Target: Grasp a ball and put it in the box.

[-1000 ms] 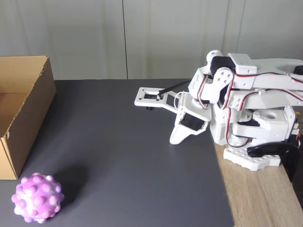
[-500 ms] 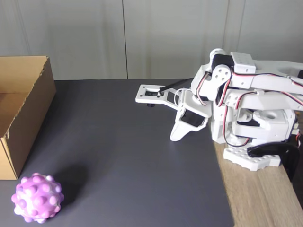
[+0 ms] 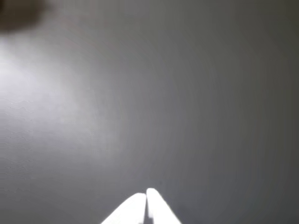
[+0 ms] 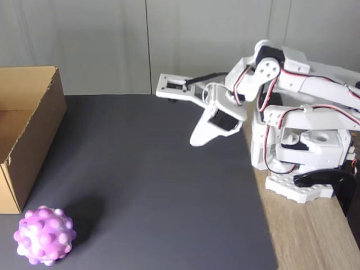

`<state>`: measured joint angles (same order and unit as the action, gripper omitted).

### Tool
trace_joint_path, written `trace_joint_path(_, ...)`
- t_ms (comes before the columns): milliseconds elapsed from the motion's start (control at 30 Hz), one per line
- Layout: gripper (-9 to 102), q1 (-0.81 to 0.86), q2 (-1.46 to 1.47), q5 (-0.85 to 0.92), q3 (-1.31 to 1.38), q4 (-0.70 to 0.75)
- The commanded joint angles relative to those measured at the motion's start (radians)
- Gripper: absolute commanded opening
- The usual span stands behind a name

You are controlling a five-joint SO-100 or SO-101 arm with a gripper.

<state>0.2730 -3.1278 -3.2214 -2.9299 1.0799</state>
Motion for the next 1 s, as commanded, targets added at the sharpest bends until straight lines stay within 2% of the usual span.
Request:
trace_joint_path(0, 0, -0.032, -0.003, -0.003, 0.095, 0.017)
trace_joint_path(167, 0, -0.114, 0.087, 0.003, 0.247, 0.008)
trace_joint_path(733, 0, -0.382, 0.778, 0.058, 0.923, -0.187)
trace_joint_path(967, 0, -0.506, 0.969, 0.064, 1.098, -0.241)
